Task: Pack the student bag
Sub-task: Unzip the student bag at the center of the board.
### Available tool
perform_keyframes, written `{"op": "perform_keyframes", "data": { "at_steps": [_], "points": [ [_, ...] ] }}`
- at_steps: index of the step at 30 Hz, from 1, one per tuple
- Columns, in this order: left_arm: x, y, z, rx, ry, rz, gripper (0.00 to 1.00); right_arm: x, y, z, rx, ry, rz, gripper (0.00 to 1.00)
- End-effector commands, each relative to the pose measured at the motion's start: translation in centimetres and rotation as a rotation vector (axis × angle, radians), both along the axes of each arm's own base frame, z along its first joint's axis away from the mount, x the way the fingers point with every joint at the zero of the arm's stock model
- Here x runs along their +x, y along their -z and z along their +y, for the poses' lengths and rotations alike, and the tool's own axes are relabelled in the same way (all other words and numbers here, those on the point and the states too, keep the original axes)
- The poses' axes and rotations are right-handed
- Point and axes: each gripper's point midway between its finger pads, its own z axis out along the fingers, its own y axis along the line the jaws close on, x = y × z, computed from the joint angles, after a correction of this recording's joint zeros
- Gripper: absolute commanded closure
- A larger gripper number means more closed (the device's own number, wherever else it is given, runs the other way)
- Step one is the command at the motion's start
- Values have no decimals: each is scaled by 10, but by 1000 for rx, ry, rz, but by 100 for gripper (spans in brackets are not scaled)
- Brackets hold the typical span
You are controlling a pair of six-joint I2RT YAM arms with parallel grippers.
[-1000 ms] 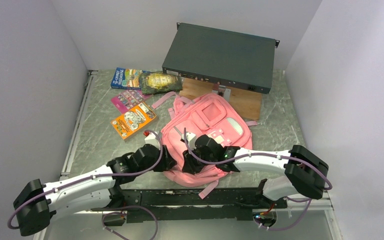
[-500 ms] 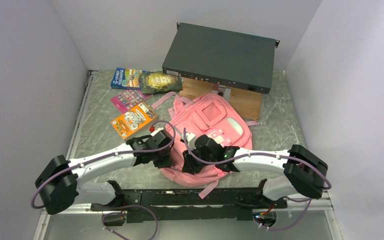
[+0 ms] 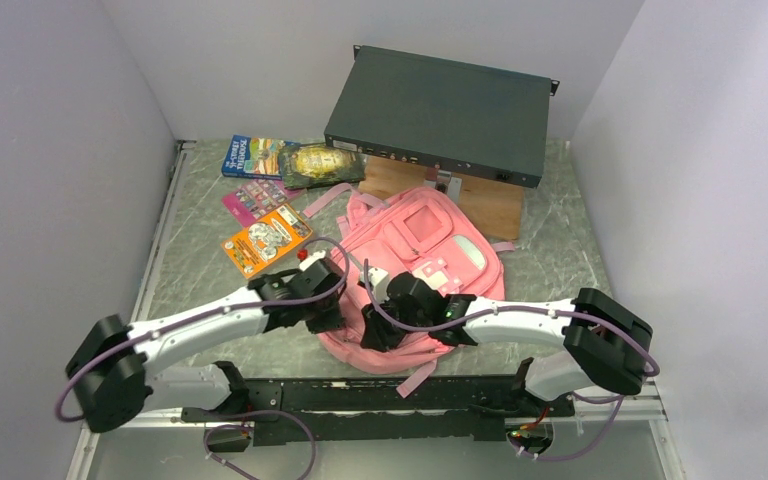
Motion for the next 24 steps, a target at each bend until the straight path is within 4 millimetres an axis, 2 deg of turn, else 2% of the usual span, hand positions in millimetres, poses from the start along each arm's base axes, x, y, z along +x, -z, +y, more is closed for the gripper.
{"op": "perform_keyframes", "data": {
  "at_steps": [1, 9, 13, 19, 24],
  "points": [
    [12, -31, -6, -133, 57, -186, 100, 11, -19, 11, 54, 5, -68, 67],
    [7, -54, -14, -315, 111, -309, 100, 17, -32, 24, 105, 11, -90, 60],
    [5, -54, -16, -334, 128, -316, 100, 18, -35, 31, 122, 2, -86, 60],
    [-1, -53, -21, -373, 158, -311, 100, 3, -57, 40, 272, -38, -42, 59],
    [-3, -53, -17, -407, 136, -325, 100, 4, -55, 45, 324, 28, 27, 62]
  ]
}}
